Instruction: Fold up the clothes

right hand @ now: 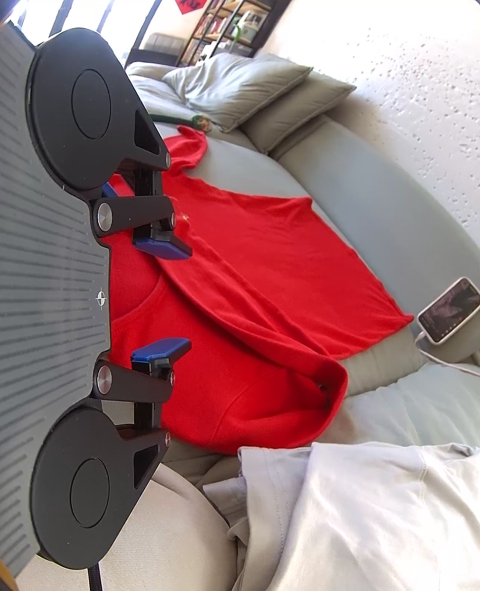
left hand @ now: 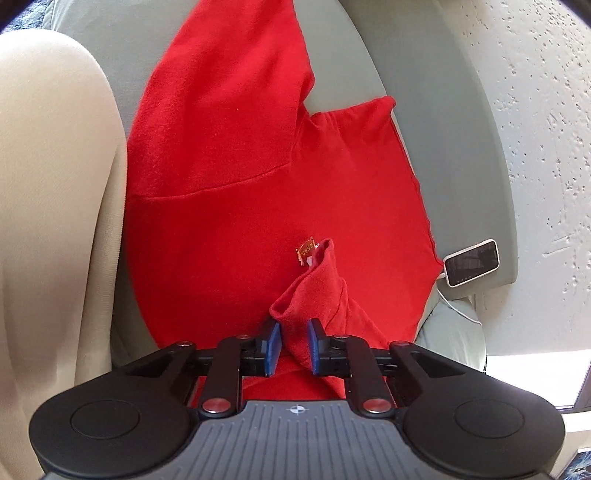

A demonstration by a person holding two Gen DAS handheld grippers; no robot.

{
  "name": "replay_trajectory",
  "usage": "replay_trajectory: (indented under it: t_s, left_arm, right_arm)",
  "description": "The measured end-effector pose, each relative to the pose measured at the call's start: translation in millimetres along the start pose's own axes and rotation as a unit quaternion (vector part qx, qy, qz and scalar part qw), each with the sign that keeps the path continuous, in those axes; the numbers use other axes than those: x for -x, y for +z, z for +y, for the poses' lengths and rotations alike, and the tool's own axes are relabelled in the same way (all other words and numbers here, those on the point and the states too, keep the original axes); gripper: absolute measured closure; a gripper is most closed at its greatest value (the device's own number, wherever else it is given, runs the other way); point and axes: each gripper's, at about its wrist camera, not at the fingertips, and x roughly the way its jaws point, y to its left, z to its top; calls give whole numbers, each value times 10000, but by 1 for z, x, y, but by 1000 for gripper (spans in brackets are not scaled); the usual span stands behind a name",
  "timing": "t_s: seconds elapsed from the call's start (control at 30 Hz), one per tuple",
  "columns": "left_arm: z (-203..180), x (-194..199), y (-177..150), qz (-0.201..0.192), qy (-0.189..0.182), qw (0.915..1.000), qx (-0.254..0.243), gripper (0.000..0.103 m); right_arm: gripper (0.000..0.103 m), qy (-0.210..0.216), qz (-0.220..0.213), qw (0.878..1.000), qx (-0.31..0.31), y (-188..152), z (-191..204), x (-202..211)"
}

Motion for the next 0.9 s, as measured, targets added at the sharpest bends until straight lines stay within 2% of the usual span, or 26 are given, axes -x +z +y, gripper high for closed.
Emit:
replay_trajectory:
  t_s: [0.07,0.1,0.17,0.3,0.43,0.5,0.57,0.7,0.8,0.9]
  left_arm:
    - [-1,-2,4,38,23,9999,-136,94]
    - [-3,-2,6,67,39,9997,-249,102]
    - [-11,3,11,23,37,9987,-501,103]
    - [-37,41,28,-405,-489,9940,-895,103]
    - [-49,75,52,-749,-839,9888,-976,103]
    - [-49,85,59,-883,-830,9875,-1013,103]
    - [-48,89,65,-966,-745,9872,-1029,103]
    - [-42,89,74,-926,-735,9893,-855,103]
    - [-42,88,78,-888,-719,9896,-869,103]
    - [-42,85,82,-854,-711,9902,-851,103]
  right_arm:
    - [53,-69,-17,10000,-59,2,-5,-3]
    - [53,-113,-36,9999,-92,4,-9,-4]
    - [53,-184,-122,9996,-163,11,-14,-6]
    - [53,-166,-449,9980,-424,34,-22,-3]
    - [52,-451,-780,9958,-160,57,-20,-1]
    - [52,-304,-707,9965,-341,67,-24,-5]
    - [52,-50,-573,9945,-880,74,-32,-11]
    - [52,86,-291,9761,-2152,69,-48,-33]
    - [52,-193,-95,9681,-2497,58,-50,-49]
    - [52,-521,-248,9690,-2402,46,-50,-56]
